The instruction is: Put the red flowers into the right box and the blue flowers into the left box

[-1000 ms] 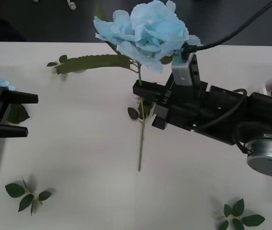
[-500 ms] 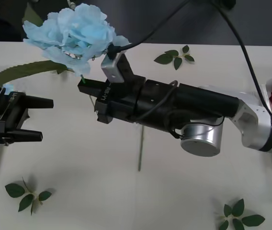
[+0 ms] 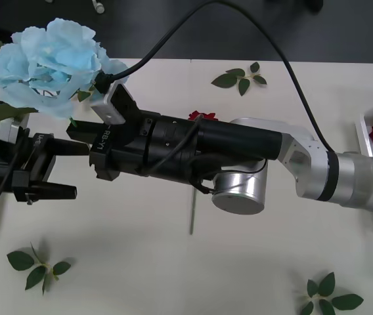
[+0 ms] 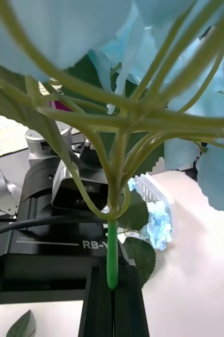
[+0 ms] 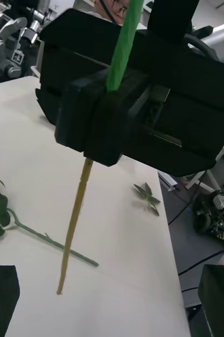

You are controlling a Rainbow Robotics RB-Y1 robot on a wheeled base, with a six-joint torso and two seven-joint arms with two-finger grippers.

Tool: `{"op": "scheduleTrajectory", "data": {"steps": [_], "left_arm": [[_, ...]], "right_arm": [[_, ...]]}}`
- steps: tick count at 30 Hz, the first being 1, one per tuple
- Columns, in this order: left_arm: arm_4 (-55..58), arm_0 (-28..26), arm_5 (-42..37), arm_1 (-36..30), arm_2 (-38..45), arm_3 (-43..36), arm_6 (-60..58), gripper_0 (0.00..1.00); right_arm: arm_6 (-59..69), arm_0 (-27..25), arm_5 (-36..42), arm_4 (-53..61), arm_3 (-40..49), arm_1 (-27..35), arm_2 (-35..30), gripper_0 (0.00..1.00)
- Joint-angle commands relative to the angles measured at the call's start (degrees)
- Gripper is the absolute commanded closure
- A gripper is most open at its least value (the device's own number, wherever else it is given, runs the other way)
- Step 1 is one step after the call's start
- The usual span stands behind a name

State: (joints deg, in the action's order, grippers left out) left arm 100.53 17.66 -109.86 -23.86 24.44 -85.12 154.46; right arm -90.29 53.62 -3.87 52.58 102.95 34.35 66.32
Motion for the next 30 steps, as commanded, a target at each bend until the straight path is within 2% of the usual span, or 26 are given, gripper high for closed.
{"op": "scheduleTrajectory", "data": {"steps": [1,21,22,24,25,27,28,29,30], "left_arm": [[-0.1,0.1,-0.1,-0.1,-1.1,-1.6,0.5,0.00],[-3.5,0.5,-0.1,4.9,-2.3,-1.6,0.5,0.00],[-3.6,0.6,-0.1,5.0,-2.3,-1.6,0.5,0.00],[-3.8,0.6,-0.1,5.0,-2.4,-1.6,0.5,0.03],[-3.8,0.6,-0.1,5.0,-2.5,-1.6,0.5,0.08],[-3.8,0.6,0.2,5.0,-2.6,-1.6,0.5,0.19],[-3.8,0.6,0.2,5.0,-2.6,-1.6,0.5,0.31],[-3.8,0.6,0.3,5.0,-2.7,-1.6,0.5,0.59],[-3.8,0.6,0.3,5.0,-2.8,-1.6,0.5,0.75]], "right_arm": [[0.6,1.4,-0.4,0.5,0.8,-0.2,-0.6,1.00],[0.6,1.4,-0.4,0.5,0.8,-0.2,-0.6,1.00],[0.6,1.4,-0.4,0.5,0.8,-0.2,-0.6,0.94],[0.6,1.4,-0.4,0.5,0.8,-0.2,-0.6,0.35],[0.6,1.4,-0.4,0.5,0.8,-0.2,-0.6,0.24],[0.6,1.4,-0.4,0.5,0.8,-0.2,-0.6,0.19],[0.6,1.4,-0.4,0.5,0.8,-0.2,-0.6,0.19],[0.6,1.4,-0.4,0.5,0.8,-0.2,-0.6,0.18],[0.6,1.4,-0.4,0.5,0.8,-0.2,-0.6,0.19]]}}
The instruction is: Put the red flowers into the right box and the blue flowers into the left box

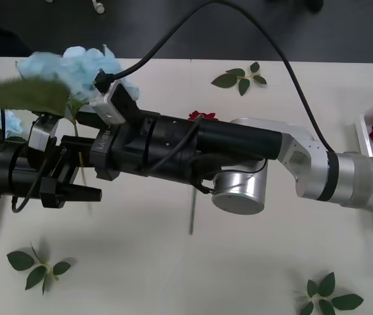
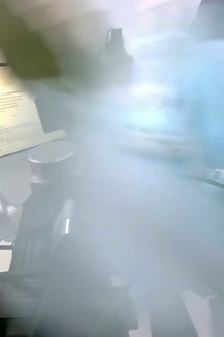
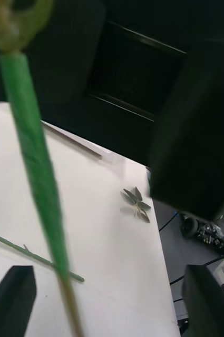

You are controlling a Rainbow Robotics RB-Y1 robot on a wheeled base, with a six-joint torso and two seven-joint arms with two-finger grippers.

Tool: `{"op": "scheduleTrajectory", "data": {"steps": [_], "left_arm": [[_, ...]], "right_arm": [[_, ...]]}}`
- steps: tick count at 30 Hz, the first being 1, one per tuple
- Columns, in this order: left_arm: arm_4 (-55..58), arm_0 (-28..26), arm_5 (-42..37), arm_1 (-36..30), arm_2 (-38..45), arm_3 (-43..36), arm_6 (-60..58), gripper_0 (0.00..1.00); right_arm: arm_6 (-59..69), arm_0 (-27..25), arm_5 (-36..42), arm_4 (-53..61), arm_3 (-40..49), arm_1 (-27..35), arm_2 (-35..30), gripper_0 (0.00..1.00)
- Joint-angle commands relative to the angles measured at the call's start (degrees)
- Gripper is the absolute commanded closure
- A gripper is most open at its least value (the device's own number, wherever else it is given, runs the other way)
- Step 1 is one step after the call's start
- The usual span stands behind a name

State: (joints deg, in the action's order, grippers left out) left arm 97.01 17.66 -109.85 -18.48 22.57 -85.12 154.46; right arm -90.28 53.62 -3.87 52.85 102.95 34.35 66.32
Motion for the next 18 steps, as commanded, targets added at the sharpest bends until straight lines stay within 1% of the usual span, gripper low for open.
{"op": "scheduleTrajectory", "data": {"steps": [1,2,18], "left_arm": [[-0.2,0.5,0.3,-0.3,-1.0,-1.6,0.5,0.93],[-0.2,0.6,0.3,-0.3,-1.1,-1.6,0.5,1.00],[1.1,0.6,0.7,-0.3,-1.2,-1.6,0.5,1.00]], "right_arm": [[0.6,1.4,-0.4,0.2,0.8,-0.2,-0.6,0.19],[0.6,1.4,-0.4,0.2,0.8,-0.2,-0.6,0.19],[0.6,1.4,-0.4,0.2,0.8,-0.2,-0.6,0.19]]}}
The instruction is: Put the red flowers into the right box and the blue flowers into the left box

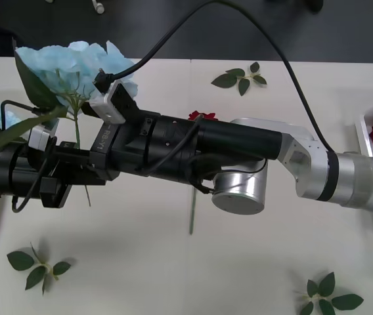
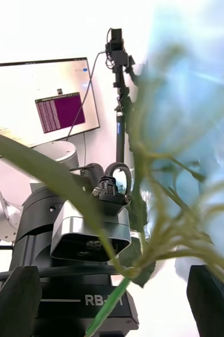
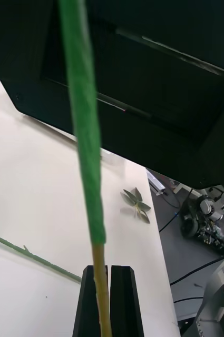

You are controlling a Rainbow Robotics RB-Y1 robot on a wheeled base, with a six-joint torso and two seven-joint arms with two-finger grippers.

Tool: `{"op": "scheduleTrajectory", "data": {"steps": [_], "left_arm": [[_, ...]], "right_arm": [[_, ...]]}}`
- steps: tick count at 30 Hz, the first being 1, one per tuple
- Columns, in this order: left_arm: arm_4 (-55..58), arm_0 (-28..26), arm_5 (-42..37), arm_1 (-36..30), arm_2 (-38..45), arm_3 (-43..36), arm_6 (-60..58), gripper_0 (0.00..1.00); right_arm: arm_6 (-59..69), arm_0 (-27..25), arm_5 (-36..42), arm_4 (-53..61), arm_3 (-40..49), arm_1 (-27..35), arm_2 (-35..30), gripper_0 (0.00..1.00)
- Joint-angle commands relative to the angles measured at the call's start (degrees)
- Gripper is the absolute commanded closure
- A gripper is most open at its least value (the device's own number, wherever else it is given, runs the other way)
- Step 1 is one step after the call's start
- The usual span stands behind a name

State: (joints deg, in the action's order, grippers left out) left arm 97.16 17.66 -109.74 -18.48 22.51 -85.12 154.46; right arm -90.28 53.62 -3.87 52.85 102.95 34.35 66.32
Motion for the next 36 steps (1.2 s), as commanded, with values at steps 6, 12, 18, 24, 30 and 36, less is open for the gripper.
{"op": "scheduleTrajectory", "data": {"steps": [6,12,18,24,30,36], "left_arm": [[1.1,0.4,0.6,-0.3,-0.4,-1.6,0.5,1.00],[1.9,0.2,0.6,-0.4,0.3,-1.6,0.5,1.00],[3.1,-0.9,0.8,-0.4,0.6,-1.6,0.5,1.00],[3.5,-1.3,0.9,-0.5,1.0,-1.6,0.5,1.00],[3.5,-1.4,1.3,-0.5,1.5,-1.6,0.5,1.00],[4.7,-2.1,1.5,-2.2,1.9,-1.6,0.5,1.00]], "right_arm": [[0.6,1.4,-0.4,0.2,0.8,-0.2,-0.6,0.18],[0.6,1.4,-0.4,0.2,0.8,-0.2,-0.6,0.19],[0.7,0.4,-1.1,0.4,1.2,0.5,-0.2,0.18],[1.3,0.4,-1.1,0.9,5.0,4.3,-1.2,0.19],[2.0,0.3,-1.1,1.6,10.3,10.5,-1.2,0.19],[2.9,0.3,-1.1,2.3,15.6,19.6,-1.2,0.19]]}}
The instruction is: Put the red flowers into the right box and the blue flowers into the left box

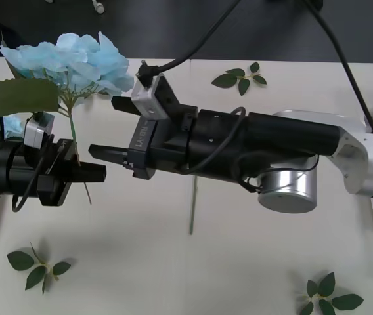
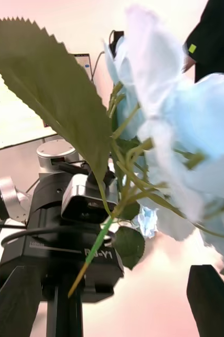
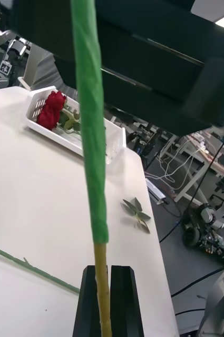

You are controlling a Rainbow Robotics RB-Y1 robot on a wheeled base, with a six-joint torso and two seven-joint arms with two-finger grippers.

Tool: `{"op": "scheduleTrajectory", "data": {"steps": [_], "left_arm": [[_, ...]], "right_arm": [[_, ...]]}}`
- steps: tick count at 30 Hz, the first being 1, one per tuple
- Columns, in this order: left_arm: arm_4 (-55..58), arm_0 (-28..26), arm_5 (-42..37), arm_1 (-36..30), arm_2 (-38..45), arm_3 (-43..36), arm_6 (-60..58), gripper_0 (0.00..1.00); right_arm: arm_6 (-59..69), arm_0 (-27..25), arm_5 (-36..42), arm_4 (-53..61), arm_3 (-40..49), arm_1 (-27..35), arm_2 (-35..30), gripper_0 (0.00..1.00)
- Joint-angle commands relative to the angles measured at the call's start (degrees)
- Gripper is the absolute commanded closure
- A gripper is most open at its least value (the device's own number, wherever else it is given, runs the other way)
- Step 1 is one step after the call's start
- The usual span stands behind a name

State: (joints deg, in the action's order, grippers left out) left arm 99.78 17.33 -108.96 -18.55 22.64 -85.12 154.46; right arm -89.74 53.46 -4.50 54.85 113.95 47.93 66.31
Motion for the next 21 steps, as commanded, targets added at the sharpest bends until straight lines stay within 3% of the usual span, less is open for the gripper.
{"op": "scheduleTrajectory", "data": {"steps": [1,8,13,17,18,20,21], "left_arm": [[2.4,-1.9,0.9,-2.5,1.9,-1.6,0.5,1.00],[7.6,-6.6,5.0,-6.6,2.7,-1.6,0.5,1.00],[11.8,-11.8,10.0,-10.4,4.9,-1.6,0.5,1.00],[14.7,-15.8,13.4,-14.2,6.7,-1.6,0.5,1.00],[16.4,-18.1,15.5,-15.7,7.7,-1.6,0.5,1.00],[18.3,-20.5,18.1,-16.8,8.8,-1.6,0.5,1.00],[18.3,-20.5,18.1,-16.8,8.8,-1.6,0.5,1.00]], "right_arm": [[2.5,0.5,-0.4,0.4,5.3,7.7,-1.2,0.19],[3.1,-5.2,-0.5,1.0,8.4,17.9,-1.9,0.18],[5.2,-10.7,0.6,2.1,10.2,20.7,-4.7,0.18],[9.4,-14.9,10.3,2.5,13.1,20.7,-12.1,0.19],[12.4,-16.5,18.0,3.5,15.2,20.6,-16.7,0.19],[14.9,-17.5,26.3,6.2,16.5,19.7,-21.5,0.19],[14.9,-17.5,26.3,6.2,16.5,19.7,-21.5,0.19]]}}
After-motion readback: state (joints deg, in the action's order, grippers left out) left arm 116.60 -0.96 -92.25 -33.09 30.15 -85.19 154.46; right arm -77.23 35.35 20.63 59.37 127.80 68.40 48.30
